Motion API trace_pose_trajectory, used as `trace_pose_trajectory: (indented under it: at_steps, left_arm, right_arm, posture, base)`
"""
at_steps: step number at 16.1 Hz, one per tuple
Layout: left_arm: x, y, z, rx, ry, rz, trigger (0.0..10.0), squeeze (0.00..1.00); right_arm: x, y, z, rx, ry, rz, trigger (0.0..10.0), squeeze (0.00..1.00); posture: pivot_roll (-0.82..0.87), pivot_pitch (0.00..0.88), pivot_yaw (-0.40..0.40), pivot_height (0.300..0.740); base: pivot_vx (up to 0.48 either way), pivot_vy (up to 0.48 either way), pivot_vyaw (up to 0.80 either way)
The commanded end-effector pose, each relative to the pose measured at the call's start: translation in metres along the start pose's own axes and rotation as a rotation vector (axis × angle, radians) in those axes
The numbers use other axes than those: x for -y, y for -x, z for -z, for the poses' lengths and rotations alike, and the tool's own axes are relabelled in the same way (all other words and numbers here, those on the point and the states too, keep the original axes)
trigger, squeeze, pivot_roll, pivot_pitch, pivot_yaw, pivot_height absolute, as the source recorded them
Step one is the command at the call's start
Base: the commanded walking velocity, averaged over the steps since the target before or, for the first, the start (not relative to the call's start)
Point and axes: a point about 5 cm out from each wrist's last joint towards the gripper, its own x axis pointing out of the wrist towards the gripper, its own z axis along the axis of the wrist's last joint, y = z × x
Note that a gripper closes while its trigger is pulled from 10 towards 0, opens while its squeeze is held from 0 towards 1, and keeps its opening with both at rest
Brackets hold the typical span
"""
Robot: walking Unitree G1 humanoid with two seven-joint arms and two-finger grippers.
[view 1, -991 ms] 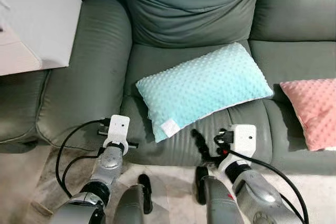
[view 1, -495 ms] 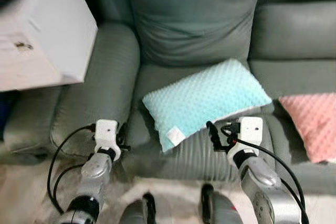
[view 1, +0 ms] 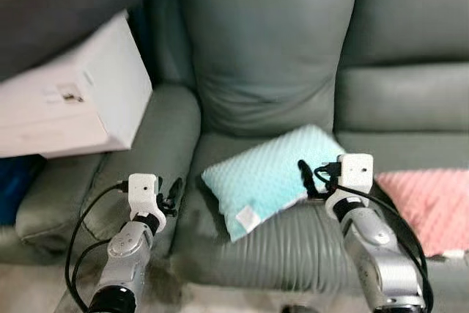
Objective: Move the pillow to the sofa
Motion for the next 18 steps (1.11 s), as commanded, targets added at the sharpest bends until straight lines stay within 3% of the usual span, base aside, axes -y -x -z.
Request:
trace_pose_trajectory:
  at_steps: [1, 6, 10, 12, 15, 16, 17, 18]
  left_arm:
    - [-0.002, 0.0, -0.001, -0.009, 0.002, 0.0, 10.0, 1.0]
    - [0.006, -0.001, -0.001, -0.024, -0.007, 0.025, 10.0, 1.0]
    - [0.0, -0.002, -0.011, 0.01, -0.034, -0.007, 10.0, 1.0]
    - [-0.004, -0.002, -0.019, 0.057, -0.018, -0.048, 10.0, 1.0]
    - [0.001, -0.002, -0.013, 0.03, 0.035, -0.072, 10.0, 1.0]
    - [0.005, -0.003, -0.01, 0.01, 0.044, -0.069, 10.0, 0.58]
    - [0.009, -0.004, -0.007, -0.01, 0.049, -0.066, 10.0, 0.0]
    - [0.011, -0.005, -0.006, -0.021, 0.062, -0.065, 10.0, 0.0]
  right_arm:
    - [0.004, -0.002, 0.002, -0.002, 0.006, 0.022, 10.0, 0.0]
    - [0.011, 0.001, 0.01, -0.005, 0.013, 0.066, 10.0, 0.0]
    - [0.015, 0.001, 0.007, 0.012, 0.02, 0.09, 10.0, 0.0]
    - [0.023, 0.001, 0.004, 0.018, 0.038, 0.103, 10.0, 0.0]
    - [0.027, 0.002, 0.003, 0.019, 0.046, 0.108, 10.0, 0.0]
    - [0.027, 0.002, 0.001, 0.026, 0.036, 0.099, 10.0, 0.0]
    - [0.027, 0.003, 0.0, 0.033, 0.027, 0.105, 10.0, 0.0]
    - [0.027, 0.003, -0.001, 0.032, 0.02, 0.106, 10.0, 0.0]
  posture:
    - [-0.19, 0.0, 0.093, 0.74]
    - [-0.19, 0.0, 0.103, 0.74]
    - [-0.2, 0.0, 0.098, 0.74]
    - [-0.21, 0.0, 0.086, 0.74]
    - [-0.22, 0.0, 0.075, 0.74]
    - [-0.22, 0.0, 0.075, 0.74]
    - [-0.22, 0.0, 0.072, 0.74]
    - [-0.22, 0.0, 0.073, 0.74]
  base:
    - [0.0, 0.0, 0.0]
    - [0.0, 0.0, 0.0]
    - [0.0, 0.0, 0.0]
    - [0.0, 0.0, 0.0]
    - [0.0, 0.0, 0.0]
    - [0.0, 0.0, 0.0]
    - [0.0, 0.0, 0.0]
    - [0.0, 0.0, 0.0]
